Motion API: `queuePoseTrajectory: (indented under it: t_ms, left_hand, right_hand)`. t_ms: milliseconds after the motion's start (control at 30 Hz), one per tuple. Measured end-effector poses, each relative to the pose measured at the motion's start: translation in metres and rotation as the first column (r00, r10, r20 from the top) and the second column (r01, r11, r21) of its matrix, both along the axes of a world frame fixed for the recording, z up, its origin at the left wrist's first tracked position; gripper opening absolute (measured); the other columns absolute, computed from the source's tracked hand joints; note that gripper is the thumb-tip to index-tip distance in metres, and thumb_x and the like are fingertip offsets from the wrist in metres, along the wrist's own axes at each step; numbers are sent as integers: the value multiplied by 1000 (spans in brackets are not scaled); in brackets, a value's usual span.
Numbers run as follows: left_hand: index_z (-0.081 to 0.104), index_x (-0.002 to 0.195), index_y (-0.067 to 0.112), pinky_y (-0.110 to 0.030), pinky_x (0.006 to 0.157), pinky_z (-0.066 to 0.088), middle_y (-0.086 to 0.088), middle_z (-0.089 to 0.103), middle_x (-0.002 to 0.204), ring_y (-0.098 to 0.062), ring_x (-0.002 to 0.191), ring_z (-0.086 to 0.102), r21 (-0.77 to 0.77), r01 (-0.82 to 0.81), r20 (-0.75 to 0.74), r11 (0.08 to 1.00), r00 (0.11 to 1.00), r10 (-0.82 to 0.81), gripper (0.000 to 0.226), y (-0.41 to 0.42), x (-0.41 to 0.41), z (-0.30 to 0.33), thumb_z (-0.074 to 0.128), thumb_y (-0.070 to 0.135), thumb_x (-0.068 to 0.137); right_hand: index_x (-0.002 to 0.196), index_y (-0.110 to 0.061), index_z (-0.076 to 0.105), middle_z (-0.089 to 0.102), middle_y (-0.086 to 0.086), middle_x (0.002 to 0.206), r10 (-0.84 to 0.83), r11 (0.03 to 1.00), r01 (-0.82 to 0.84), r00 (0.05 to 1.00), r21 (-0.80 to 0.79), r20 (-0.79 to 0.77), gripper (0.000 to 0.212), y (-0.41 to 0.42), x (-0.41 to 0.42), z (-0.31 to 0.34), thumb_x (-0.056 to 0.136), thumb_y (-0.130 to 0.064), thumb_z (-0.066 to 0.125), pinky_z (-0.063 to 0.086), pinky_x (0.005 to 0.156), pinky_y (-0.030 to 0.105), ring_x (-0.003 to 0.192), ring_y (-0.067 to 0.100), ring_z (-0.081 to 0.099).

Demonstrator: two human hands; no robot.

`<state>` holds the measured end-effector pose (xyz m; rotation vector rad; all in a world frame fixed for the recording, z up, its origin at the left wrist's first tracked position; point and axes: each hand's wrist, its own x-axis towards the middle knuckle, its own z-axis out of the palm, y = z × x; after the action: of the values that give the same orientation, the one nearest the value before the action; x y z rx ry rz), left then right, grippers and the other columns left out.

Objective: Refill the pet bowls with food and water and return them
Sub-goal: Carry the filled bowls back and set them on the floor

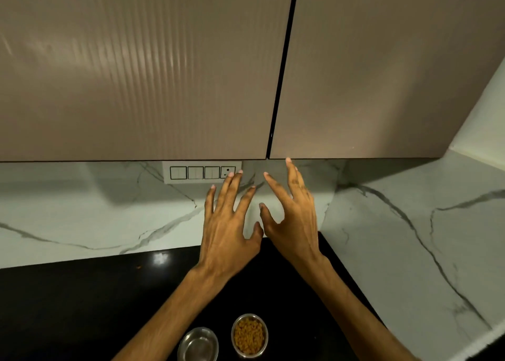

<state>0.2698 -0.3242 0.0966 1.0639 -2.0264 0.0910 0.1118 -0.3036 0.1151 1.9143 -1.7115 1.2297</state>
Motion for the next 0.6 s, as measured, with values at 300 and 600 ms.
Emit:
queuePoseTrajectory:
  t_ms: [300, 600]
  left_hand:
    - [45, 156, 19, -43, 129, 12, -2, 21, 173, -17, 160, 11, 297, 41, -60, 954, 998, -24, 72, 16, 6, -68, 64, 40, 89]
    - [47, 155, 15, -43, 127, 27, -5, 29, 170, -22, 158, 23, 539, -10, -3, 842, 1000, 13, 73, 31, 20, -131, 73, 38, 90]
  right_hand:
    - [152, -32, 51, 26, 0, 171, -81, 952, 20, 979, 305, 187, 65, 32, 12, -62, 91, -35, 75, 45, 115, 52, 155, 22, 31]
    - [154, -30, 47, 28, 3, 169, -194, 838, 25, 947, 546, 255, 66, 57, 21, -127, 94, -39, 72, 36, 121, 41, 156, 20, 27]
